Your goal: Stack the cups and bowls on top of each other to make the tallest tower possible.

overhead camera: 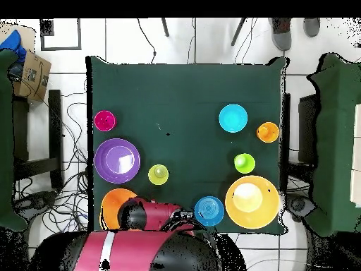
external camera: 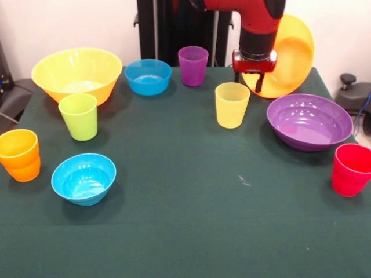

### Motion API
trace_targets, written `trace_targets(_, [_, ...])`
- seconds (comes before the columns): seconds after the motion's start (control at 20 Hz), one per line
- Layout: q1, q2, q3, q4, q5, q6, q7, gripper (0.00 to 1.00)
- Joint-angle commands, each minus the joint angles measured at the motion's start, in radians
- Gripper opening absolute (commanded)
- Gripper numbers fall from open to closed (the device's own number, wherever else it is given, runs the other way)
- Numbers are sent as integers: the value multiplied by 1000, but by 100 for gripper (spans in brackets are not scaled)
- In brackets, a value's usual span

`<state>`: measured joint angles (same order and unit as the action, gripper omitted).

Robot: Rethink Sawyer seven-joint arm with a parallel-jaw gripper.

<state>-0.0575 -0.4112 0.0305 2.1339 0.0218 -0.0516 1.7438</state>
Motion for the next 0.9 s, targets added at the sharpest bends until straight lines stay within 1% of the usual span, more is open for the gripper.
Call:
trace_targets(0.05, [19,7,118,-111,48,35,171,100])
trace_targets(0.2, [33,-56,115,-96,68,94,176,100])
trace_targets(0.35, [59,-142,94,-85,87,189,174,100])
trace_targets(0.5, [80,-195,70,-97,94,263,166,100])
trace_targets(0.65, [100,-209,47,-121,94,289,160,100])
trace_targets(0.9, [127,-212,17,-156,86,304,154,100])
